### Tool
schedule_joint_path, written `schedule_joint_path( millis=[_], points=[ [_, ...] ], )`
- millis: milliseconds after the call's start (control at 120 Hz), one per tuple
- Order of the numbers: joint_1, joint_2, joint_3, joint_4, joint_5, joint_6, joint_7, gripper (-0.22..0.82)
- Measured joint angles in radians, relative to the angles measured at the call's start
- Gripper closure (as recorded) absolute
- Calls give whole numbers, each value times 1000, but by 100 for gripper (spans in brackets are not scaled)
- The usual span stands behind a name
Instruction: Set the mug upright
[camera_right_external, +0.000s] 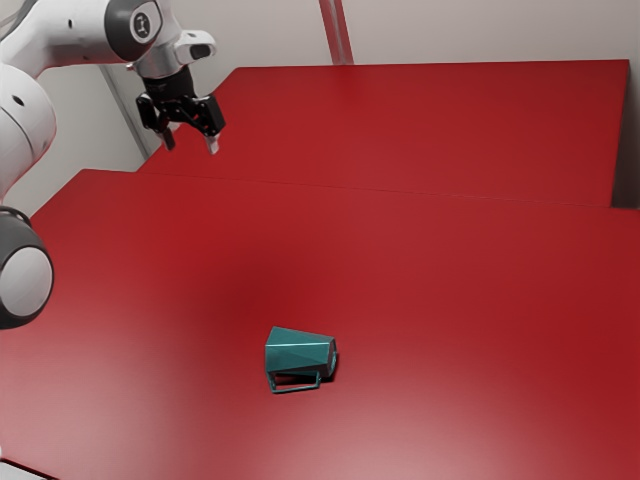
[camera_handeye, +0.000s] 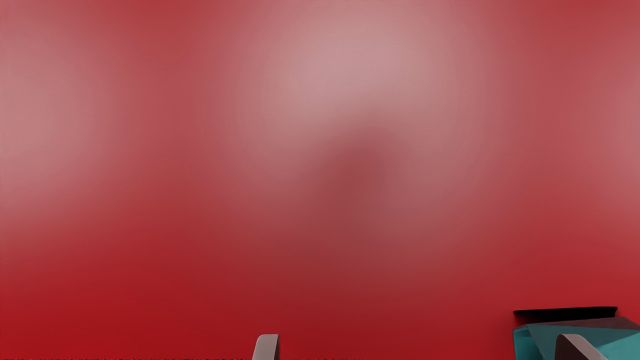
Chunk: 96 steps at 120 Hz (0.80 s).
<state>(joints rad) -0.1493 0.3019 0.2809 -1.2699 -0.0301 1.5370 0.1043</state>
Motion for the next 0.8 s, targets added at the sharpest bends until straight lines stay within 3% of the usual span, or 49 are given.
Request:
schedule_joint_path(
  millis=[275,567,800],
  points=[
    [-17,-18,11,-56,-27,-1,12,0],
    [-4,-254,101,-605,-321,110,57,0],
    [15,-367,115,-886,-466,294,144,0]
  ],
)
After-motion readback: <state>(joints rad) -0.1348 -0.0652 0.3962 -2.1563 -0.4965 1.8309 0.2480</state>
